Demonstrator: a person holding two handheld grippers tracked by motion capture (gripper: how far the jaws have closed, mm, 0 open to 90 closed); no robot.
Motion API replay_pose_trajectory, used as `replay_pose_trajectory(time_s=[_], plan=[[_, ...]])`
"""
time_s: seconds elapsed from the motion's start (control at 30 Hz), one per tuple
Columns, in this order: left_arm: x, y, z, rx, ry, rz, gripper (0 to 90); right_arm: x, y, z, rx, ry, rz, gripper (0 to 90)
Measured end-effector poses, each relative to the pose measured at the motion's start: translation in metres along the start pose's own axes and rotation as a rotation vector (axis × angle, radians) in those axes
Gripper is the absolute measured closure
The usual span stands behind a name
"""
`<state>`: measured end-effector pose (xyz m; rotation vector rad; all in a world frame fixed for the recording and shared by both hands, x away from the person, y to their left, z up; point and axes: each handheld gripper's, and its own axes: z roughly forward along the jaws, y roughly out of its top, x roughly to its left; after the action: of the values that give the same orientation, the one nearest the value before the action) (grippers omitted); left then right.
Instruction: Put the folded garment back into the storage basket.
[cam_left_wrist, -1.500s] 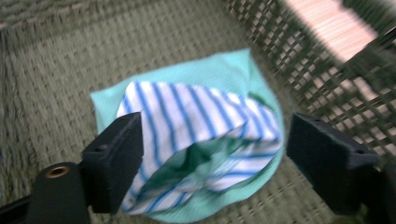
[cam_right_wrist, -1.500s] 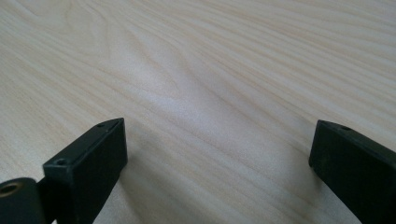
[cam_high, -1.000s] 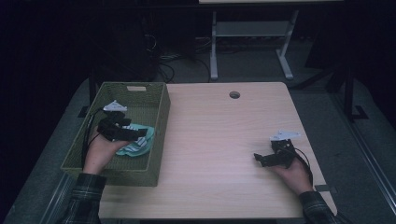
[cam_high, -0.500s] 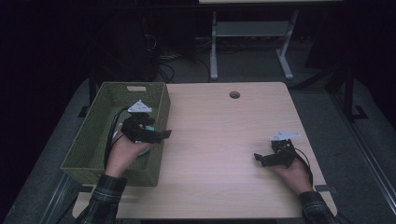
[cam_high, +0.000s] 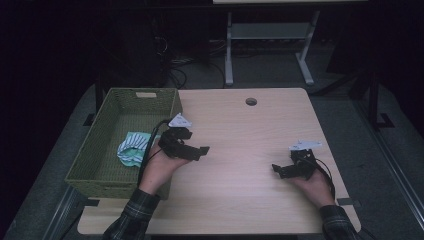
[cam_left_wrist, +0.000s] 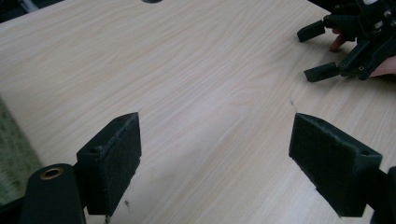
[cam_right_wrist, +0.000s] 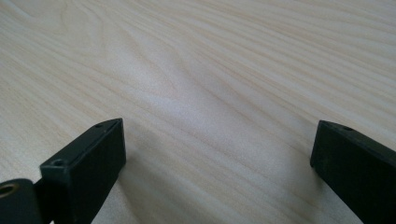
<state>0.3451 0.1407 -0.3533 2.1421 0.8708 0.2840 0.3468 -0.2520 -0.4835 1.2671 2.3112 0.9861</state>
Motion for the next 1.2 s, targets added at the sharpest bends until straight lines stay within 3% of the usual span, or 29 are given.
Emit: replay_pose_trajectory(time_s=[0.33,0.5,0.8,1.2], plan=[[-0.024,-0.004,0.036,0.020,-0.021,0.048,16.4,0.000,0.000,0.000,-0.001,0.000,0.000,3.0],[-0.031,-0.011,0.054,0.032,-0.023,0.048,16.4,0.000,0.000,0.000,-0.001,0.000,0.000,3.0],[-0.032,-0.029,0.084,0.061,-0.003,0.047,16.3,0.000,0.000,0.000,-0.001,0.000,-0.001,2.9],[-0.026,-0.049,0.111,0.134,0.038,0.087,16.1,0.000,0.000,0.000,-0.001,-0.001,-0.001,2.9]])
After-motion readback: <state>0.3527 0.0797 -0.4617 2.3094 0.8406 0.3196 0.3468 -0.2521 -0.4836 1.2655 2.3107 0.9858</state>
